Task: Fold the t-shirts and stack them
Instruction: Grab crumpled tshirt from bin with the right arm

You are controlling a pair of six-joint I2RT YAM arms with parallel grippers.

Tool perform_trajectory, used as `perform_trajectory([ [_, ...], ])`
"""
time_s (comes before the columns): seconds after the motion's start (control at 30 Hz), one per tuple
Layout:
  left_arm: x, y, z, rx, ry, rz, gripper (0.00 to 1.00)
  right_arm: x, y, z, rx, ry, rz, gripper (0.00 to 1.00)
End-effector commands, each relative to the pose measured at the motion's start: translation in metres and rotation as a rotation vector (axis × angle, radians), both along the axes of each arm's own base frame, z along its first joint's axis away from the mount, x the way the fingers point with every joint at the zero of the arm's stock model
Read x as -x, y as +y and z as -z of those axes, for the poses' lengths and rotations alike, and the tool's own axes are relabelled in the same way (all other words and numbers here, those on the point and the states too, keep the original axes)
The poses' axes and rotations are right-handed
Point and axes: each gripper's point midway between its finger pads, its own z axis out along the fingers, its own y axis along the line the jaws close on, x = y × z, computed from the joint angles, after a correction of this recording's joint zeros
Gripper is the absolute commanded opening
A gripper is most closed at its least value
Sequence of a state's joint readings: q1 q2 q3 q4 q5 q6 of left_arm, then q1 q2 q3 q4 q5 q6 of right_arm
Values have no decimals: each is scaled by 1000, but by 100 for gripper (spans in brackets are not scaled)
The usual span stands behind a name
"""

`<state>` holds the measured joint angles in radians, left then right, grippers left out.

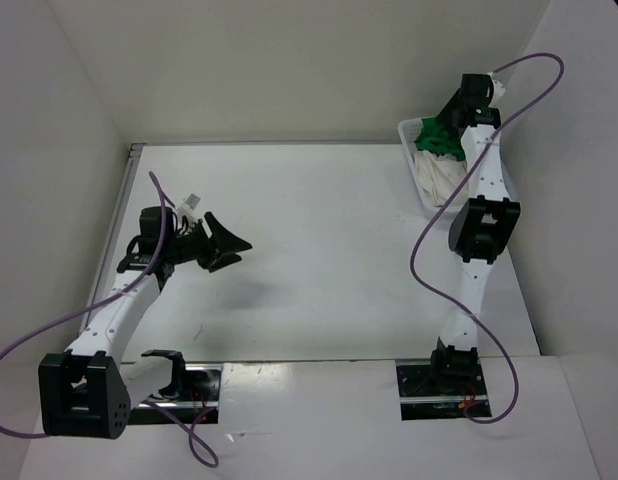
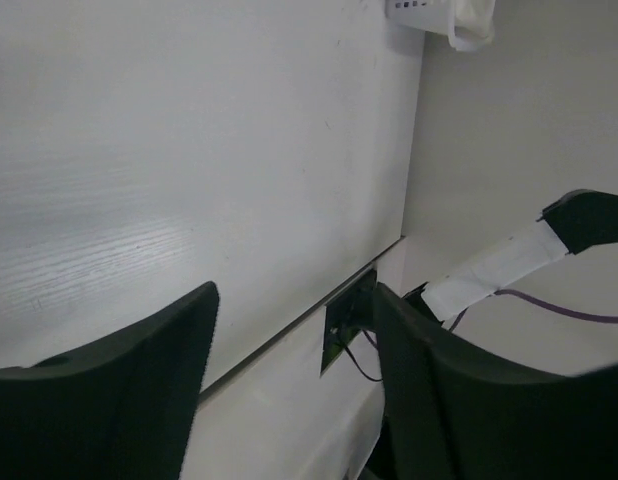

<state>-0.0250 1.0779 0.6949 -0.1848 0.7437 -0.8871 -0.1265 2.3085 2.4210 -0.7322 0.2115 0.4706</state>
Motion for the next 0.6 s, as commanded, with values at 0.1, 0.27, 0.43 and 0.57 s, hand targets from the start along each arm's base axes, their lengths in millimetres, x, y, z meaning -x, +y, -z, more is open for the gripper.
perform_trajectory([
  [0.1, -3, 2, -10, -8, -74, 54, 68, -21, -32, -10, 29, -66, 70, 79],
  [0.27, -11, 6, -4, -19, -45, 42, 85, -32, -31, 14, 22, -44, 48, 82],
  [0.43, -15, 6, -2, -19, -34, 42, 87, -42, -30, 2, 15, -103, 47, 54],
  [0.57, -16, 7, 1, -24, -25, 35, 87, -50, -29, -12, -14, -168, 26, 47],
])
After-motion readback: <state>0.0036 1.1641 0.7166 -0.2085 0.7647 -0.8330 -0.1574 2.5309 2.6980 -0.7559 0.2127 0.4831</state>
